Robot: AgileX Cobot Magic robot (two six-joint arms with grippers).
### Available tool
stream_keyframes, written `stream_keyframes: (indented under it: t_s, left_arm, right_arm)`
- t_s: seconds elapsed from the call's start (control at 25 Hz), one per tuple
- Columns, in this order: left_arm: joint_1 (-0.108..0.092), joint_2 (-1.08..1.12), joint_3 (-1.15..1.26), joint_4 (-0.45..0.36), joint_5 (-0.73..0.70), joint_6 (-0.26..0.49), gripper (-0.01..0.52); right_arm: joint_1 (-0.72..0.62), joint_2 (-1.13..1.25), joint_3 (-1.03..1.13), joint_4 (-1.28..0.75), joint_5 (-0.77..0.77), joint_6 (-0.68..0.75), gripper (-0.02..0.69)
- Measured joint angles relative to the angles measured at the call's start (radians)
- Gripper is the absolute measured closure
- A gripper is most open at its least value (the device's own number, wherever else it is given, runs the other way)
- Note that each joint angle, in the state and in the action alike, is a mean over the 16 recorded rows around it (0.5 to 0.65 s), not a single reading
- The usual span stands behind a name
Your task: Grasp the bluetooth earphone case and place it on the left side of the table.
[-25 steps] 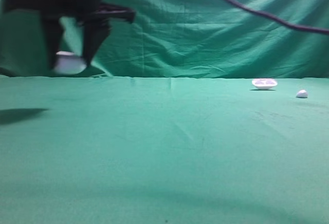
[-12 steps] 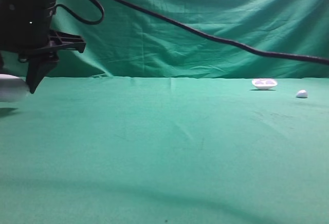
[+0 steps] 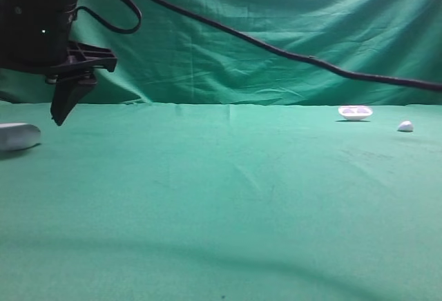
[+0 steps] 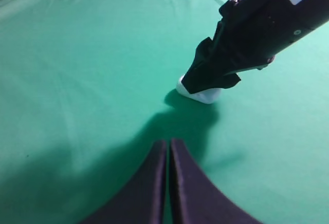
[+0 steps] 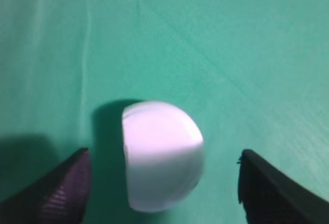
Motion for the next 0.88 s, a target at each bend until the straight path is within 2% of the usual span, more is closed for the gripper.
stream_keyframes:
  t_s: [0.16, 0.4, 0.64, 0.76, 0.88]
  left_arm:
    - [0.000, 0.000, 0.000, 0.000, 0.000, 0.000, 0.514]
    - [0.000, 0.000, 0.000, 0.000, 0.000, 0.000, 0.514]
    - [0.000, 0.000, 0.000, 0.000, 0.000, 0.000, 0.514]
    - [0.000, 0.000, 0.000, 0.000, 0.000, 0.000, 0.514]
    - [0.000, 0.000, 0.000, 0.000, 0.000, 0.000, 0.514]
  right_arm:
    - [-0.002, -0.062, -0.019, -0.048, 0.129, 0.006, 0.256]
    - [-0.014, -0.206, -0.041, -0.107, 0.305, 0.015, 0.443]
    - [-0.060, -0.411, 0.016, -0.092, 0.363, 0.018, 0.620]
    - [-0.097, -0.544, 0.086, -0.055, 0.369, 0.015, 0.658]
    - [-0.136, -0.692, 0.183, -0.018, 0.373, 0.013, 0.665]
